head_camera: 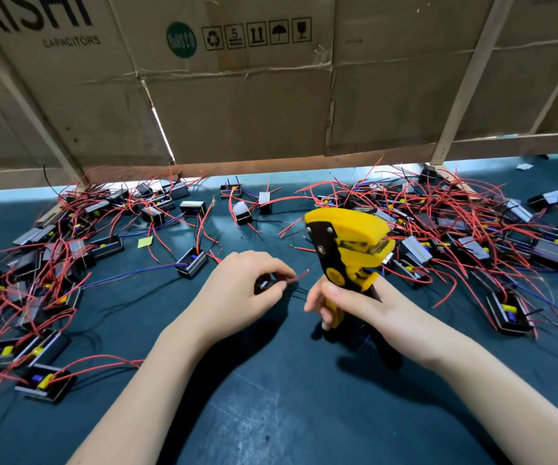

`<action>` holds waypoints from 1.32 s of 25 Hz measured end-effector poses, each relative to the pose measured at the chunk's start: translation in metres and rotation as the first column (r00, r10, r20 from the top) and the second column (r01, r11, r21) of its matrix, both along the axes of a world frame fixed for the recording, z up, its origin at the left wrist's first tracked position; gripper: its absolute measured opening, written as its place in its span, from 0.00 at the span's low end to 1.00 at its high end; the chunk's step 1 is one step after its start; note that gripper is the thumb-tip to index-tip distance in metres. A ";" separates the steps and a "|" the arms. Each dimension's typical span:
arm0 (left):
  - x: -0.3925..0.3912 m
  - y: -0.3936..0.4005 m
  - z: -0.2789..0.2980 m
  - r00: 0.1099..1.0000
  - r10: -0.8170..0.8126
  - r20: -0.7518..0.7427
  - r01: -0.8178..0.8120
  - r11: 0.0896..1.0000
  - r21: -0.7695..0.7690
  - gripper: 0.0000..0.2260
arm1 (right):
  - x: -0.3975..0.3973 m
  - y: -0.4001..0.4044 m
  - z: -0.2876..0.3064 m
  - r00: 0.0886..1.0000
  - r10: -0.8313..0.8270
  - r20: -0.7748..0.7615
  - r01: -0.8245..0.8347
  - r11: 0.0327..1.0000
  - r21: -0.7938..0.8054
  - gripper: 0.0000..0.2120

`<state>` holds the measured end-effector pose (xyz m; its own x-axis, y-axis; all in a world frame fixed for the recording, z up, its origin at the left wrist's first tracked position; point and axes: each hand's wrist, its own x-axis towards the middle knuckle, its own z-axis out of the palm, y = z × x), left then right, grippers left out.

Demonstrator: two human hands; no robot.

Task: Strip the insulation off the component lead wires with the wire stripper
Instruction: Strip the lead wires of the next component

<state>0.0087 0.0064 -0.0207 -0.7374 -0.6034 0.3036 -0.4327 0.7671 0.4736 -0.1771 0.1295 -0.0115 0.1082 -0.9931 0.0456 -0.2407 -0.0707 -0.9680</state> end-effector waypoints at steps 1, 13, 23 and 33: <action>0.000 0.000 0.001 1.000 -0.010 0.001 0.010 1.000 0.005 0.07 | 0.002 0.000 0.000 1.000 -0.017 0.009 0.017 1.000 -0.012 0.19; 0.002 0.000 0.004 0.993 -0.114 0.042 0.106 0.980 0.169 0.05 | -0.017 -0.007 -0.002 0.859 -0.442 -0.259 0.392 0.892 -0.223 0.26; 0.000 0.002 0.007 0.984 0.082 -0.161 -0.001 0.894 0.448 0.06 | -0.024 -0.008 -0.009 0.524 -0.678 -0.515 0.575 0.728 -0.374 0.27; -0.005 0.012 0.011 0.956 0.029 -0.291 0.111 0.885 0.452 0.06 | -0.025 -0.013 -0.011 0.242 -0.563 -0.790 0.588 0.733 -0.342 0.30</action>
